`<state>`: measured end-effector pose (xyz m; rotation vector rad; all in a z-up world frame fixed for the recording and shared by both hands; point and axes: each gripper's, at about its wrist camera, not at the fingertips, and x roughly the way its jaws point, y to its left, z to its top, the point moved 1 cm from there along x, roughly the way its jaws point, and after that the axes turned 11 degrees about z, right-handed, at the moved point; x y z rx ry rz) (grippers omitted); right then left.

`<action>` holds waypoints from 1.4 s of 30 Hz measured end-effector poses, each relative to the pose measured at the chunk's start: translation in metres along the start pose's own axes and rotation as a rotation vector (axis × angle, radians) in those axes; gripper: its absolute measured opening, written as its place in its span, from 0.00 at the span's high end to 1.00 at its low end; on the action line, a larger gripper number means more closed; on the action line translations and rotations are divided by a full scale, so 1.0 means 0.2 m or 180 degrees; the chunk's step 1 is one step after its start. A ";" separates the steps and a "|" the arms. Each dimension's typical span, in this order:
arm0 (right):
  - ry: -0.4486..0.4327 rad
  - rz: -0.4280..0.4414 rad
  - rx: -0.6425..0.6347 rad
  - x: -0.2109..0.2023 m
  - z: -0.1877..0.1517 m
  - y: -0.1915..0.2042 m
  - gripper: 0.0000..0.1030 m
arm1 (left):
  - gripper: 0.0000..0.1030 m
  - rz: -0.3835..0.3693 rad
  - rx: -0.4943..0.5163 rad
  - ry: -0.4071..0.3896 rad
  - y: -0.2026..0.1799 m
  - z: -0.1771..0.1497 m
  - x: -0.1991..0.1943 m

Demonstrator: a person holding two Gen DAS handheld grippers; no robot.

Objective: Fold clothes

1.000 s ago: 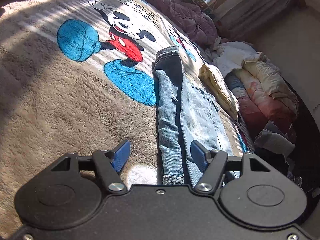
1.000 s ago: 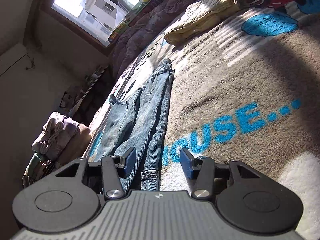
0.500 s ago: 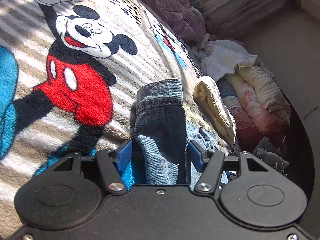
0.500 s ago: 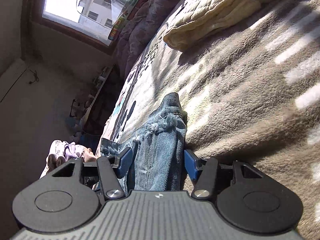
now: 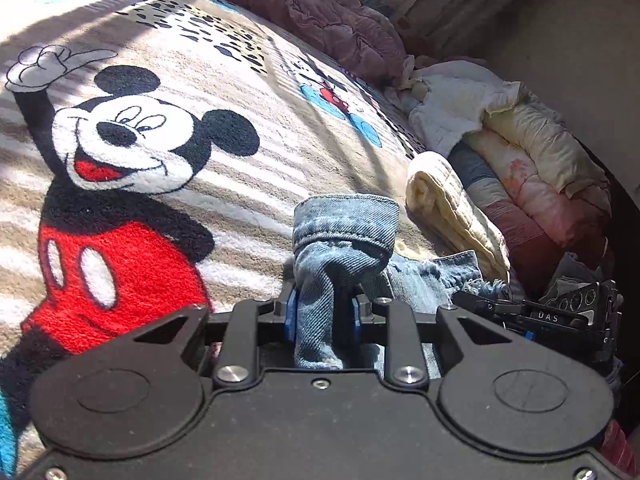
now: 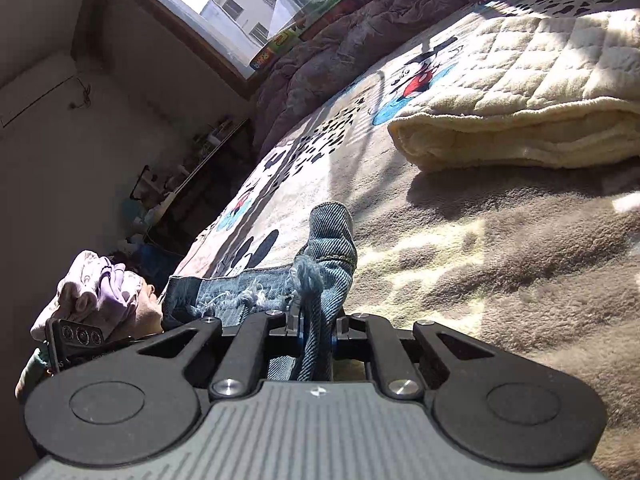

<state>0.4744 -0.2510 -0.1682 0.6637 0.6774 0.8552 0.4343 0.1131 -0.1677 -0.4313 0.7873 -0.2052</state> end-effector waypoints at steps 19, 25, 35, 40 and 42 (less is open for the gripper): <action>-0.0044 -0.0562 -0.1205 -0.36 -0.41 0.56 0.48 | 0.02 0.0643 0.0178 -0.0544 -0.25 -0.15 -0.56; -0.0117 -0.0535 -0.0862 -0.56 -0.67 0.67 0.48 | 0.04 0.0724 0.0335 -0.0434 -0.32 -0.22 -0.58; -0.0160 -0.0448 -0.0810 -0.61 -0.83 0.62 0.48 | 0.40 0.0675 0.0630 -0.0175 -0.37 -0.23 -0.34; -0.0086 -0.0367 -0.0952 -0.56 -0.83 0.60 0.48 | 0.59 0.0656 0.0691 -0.0071 -0.38 -0.22 -0.23; -0.0057 -0.0354 -0.1004 -0.53 -0.82 0.60 0.48 | 0.59 0.0655 0.0630 -0.0054 -0.37 -0.20 -0.19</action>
